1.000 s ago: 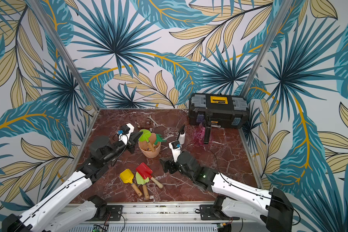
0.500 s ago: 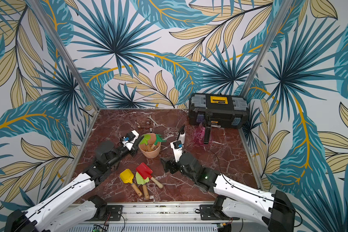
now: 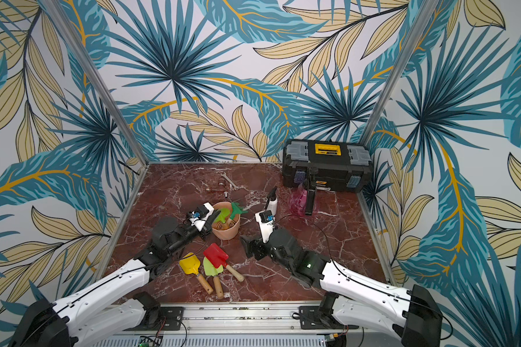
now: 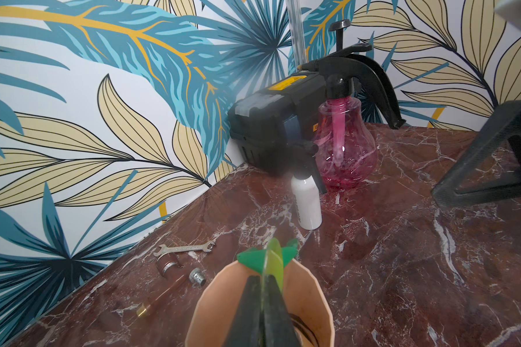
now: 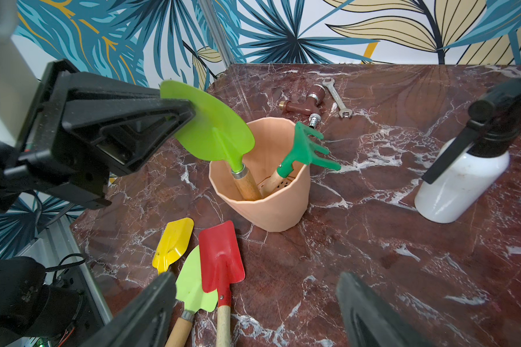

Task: Organize the gardening tools
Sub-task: Place the gardening tool in the container.

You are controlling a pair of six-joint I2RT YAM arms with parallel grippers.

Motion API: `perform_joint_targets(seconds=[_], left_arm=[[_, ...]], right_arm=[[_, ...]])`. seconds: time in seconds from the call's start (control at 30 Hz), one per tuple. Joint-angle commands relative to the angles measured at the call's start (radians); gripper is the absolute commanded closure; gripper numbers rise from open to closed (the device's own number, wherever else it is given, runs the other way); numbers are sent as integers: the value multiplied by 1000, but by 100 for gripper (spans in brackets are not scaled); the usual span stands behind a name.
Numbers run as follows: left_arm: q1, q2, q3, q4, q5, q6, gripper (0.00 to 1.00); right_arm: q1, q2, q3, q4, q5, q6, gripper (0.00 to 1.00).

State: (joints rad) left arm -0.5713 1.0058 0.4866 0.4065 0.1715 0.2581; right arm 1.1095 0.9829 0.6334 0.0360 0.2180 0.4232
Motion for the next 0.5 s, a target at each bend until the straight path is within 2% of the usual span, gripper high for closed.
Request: perform_joint_targets(seconds=[0.0, 0.47], left_arm=[[-15, 20, -8, 58, 25, 2, 92], [-65, 82, 6, 57, 40, 8, 81]], right_arm=[[-3, -8, -24, 26, 21, -3, 11], [-5, -29, -19, 9, 46, -21, 10]])
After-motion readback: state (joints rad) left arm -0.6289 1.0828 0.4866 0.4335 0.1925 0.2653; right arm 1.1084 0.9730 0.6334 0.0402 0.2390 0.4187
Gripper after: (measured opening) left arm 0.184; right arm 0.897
